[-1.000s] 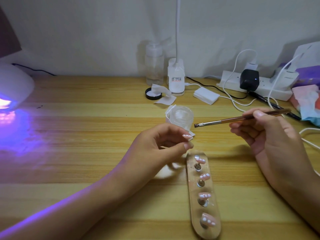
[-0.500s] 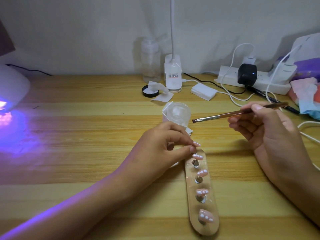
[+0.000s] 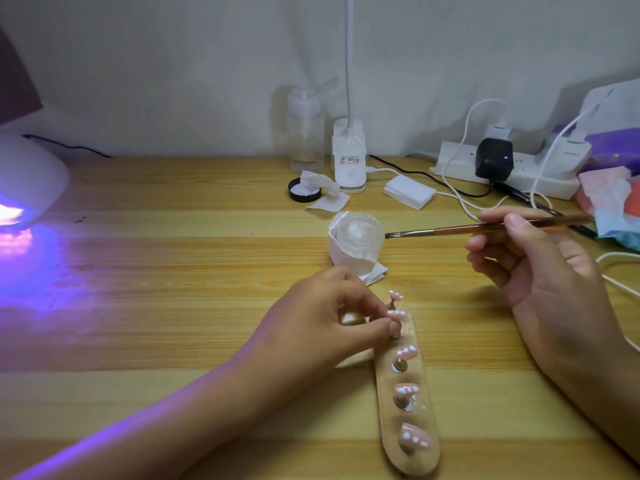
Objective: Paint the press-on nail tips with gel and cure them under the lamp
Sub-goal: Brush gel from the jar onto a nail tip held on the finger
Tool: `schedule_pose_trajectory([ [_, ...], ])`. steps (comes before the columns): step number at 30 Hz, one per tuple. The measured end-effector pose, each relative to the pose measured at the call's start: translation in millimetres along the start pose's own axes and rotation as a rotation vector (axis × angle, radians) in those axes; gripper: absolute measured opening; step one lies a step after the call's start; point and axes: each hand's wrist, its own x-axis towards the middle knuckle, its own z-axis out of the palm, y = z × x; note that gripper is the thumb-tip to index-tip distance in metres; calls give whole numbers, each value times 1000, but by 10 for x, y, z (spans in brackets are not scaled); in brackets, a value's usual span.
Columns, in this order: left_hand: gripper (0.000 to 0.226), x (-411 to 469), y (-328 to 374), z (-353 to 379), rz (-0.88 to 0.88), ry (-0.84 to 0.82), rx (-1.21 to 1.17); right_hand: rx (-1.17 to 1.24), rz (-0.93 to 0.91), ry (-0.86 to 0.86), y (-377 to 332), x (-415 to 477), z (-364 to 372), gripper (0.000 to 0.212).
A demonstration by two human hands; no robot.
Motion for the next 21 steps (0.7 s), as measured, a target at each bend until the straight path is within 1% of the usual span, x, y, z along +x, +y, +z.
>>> schedule_pose_trajectory([
  [2, 7, 11, -6, -3, -19, 0, -52, -7, -8, 4, 8, -1, -1, 20],
  [4, 7, -2, 3, -30, -41, 23, -220, -24, -29, 22, 21, 3, -15, 24],
  [6, 12, -23, 13, -85, -61, 110, -445, -42, -64, 40, 8, 18, -38, 27],
  [8, 20, -23, 8, -136, -101, 208, -620, -63, -111, 25, -40, 61, -64, 22],
  [10, 15, 3, -6, -157, -131, 248, -719, -119, -161, -20, -139, 153, -93, 13],
  [12, 4, 36, -3, -167, -154, 257, -780, -235, -193, -80, -263, 297, -59, 13],
  [14, 16, 54, -1, -175, -173, 265, -849, -340, -226, -139, -377, 437, 51, 11],
  [16, 28, 72, 3, -194, -191, 279, -906, -397, -298, -208, -449, 517, 203, 10],
  [17, 30, 84, 6, -205, -204, 288, -931, -435, -324, -242, -466, 534, 283, 9],
  [18, 30, 99, 5, -216, -225, 299, -962, -479, -336, -276, -473, 543, 360, 9],
  [19, 25, 115, 3, -229, -245, 294, -1004, -530, -341, -301, -468, 543, 426, 9],
  [21, 9, 151, -9, -259, -269, 213, -1087, -663, -356, -330, -425, 557, 541, 8],
])
